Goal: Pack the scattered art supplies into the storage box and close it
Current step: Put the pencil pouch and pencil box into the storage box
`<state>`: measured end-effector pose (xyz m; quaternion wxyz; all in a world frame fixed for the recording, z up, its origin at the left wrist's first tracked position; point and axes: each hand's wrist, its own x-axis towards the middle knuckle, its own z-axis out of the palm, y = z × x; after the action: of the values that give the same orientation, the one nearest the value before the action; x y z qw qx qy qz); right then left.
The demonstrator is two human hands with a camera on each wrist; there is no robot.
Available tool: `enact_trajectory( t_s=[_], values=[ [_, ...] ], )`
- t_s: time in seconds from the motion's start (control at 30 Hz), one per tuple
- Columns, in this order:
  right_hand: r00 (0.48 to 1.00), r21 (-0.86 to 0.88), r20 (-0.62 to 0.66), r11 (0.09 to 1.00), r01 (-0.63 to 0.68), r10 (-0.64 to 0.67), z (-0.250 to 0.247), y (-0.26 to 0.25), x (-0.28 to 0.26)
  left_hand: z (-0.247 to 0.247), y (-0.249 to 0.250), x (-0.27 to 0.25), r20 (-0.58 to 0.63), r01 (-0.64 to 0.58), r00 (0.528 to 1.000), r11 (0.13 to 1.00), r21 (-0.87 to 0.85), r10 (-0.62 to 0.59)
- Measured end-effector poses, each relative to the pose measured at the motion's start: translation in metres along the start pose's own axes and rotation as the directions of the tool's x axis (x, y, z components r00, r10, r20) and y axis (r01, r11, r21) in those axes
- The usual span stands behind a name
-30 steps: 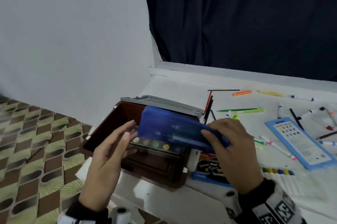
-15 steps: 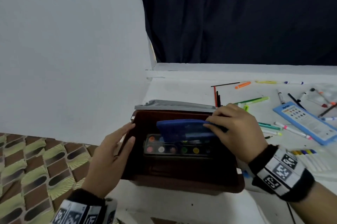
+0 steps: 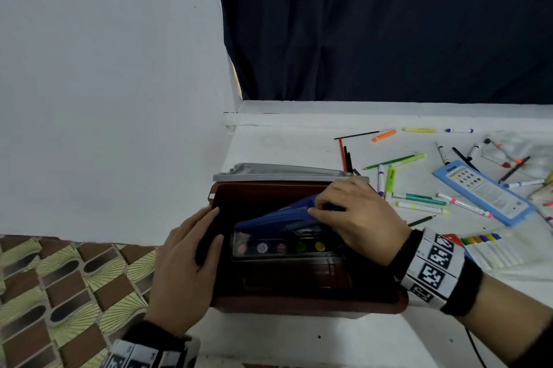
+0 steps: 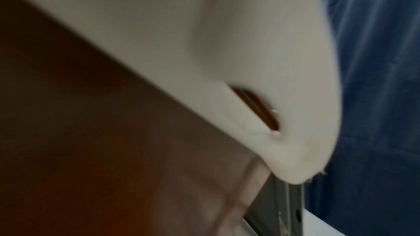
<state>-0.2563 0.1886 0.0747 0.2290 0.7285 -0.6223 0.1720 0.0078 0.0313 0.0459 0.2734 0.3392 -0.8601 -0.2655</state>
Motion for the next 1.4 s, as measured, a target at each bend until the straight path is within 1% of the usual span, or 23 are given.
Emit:
enact_trajectory(
  t_s=[0.07,0.1,0.13,0.2,0.27,0.33,0.43,0.53,0.67,0.77,0.83,0.9,0.97,1.03,1.1,1.17,1.2,1.27,1.33,1.4],
  values=[
    [0.992,0.017,0.1,0.996,0.082,-0.083,0.004,0.001,0.002,0.001,0.0,0.0,-0.003,-0.003,1.0,1.0,0.0,0.003],
    [0.978,0.018,0.179,0.994,0.111,-0.112,0.008,0.002,0.001,0.001,0.0,0.0,-0.005,-0.002,1.0,1.0,-0.005,0.002],
    [0.958,0.013,0.264,0.993,0.116,-0.115,0.011,0.002,-0.002,0.001,0.0,0.0,-0.007,0.0,1.0,1.0,-0.012,0.0],
    [0.919,-0.012,0.392,0.999,0.049,-0.04,0.018,0.004,-0.01,0.0,-0.001,0.0,-0.01,0.002,1.0,1.0,-0.025,-0.002],
    [0.889,-0.032,0.455,0.998,-0.046,0.055,0.021,0.004,-0.014,0.0,-0.001,0.0,-0.008,0.002,1.0,1.0,-0.03,-0.002],
    [0.859,-0.024,0.503,0.995,-0.094,0.094,0.019,0.001,-0.013,0.001,-0.001,0.0,0.0,0.004,1.0,1.0,-0.025,-0.004],
    [0.822,0.001,0.557,0.99,-0.143,0.118,0.014,-0.003,-0.012,0.0,-0.002,0.0,0.015,0.001,1.0,1.0,-0.013,-0.001],
    [0.817,0.014,0.562,0.985,-0.17,0.133,0.011,-0.004,-0.011,0.0,-0.002,-0.001,0.023,-0.012,1.0,1.0,0.005,0.012],
    [0.825,0.049,0.541,0.973,-0.225,0.163,0.006,-0.004,-0.009,-0.003,0.001,-0.001,-0.006,-0.134,0.991,0.991,0.015,0.134],
    [0.794,0.029,0.587,0.976,-0.216,0.158,0.002,-0.006,-0.005,-0.006,0.01,-0.004,-0.013,-0.183,0.983,0.983,0.017,0.183],
    [0.77,-0.025,0.615,0.98,-0.199,0.172,0.002,-0.007,-0.004,-0.004,0.019,-0.008,0.024,-0.187,0.982,0.981,0.058,0.186],
    [0.76,-0.086,0.622,0.981,-0.171,0.188,0.002,-0.009,-0.004,-0.003,0.024,-0.013,0.058,-0.175,0.984,0.976,0.132,0.169],
    [0.748,-0.117,0.629,0.977,-0.177,0.21,0.003,-0.01,-0.005,-0.003,0.029,-0.016,0.048,-0.156,0.988,0.973,0.17,0.15],
    [0.733,-0.114,0.647,0.978,-0.177,0.209,0.001,-0.008,-0.005,-0.004,0.038,-0.019,0.033,-0.141,0.99,0.98,0.143,0.138],
    [0.745,-0.066,0.642,0.981,-0.182,0.181,-0.005,-0.005,-0.008,0.0,0.053,-0.021,0.029,-0.153,0.988,0.984,0.091,0.15],
    [0.772,0.022,0.616,0.977,-0.213,0.155,-0.006,-0.007,-0.004,0.0,0.062,-0.023,0.018,-0.162,0.987,0.986,0.042,0.161],
    [0.794,0.081,0.591,0.968,-0.238,0.145,-0.012,-0.003,-0.009,0.006,0.072,-0.024,0.002,-0.186,0.983,0.982,0.034,0.186],
    [0.855,0.224,0.505,0.938,-0.264,0.12,-0.024,0.006,-0.025,0.021,0.097,-0.03,-0.035,-0.204,0.978,0.979,-0.004,0.204],
    [0.915,0.345,0.379,0.895,-0.281,0.142,-0.039,0.015,-0.044,0.037,0.121,-0.038,-0.065,-0.205,0.978,0.976,-0.078,0.201],
    [0.94,0.425,0.274,0.851,-0.307,0.203,-0.057,0.029,-0.072,0.058,0.147,-0.043,-0.072,-0.195,0.98,0.973,-0.123,0.188]
  ],
)
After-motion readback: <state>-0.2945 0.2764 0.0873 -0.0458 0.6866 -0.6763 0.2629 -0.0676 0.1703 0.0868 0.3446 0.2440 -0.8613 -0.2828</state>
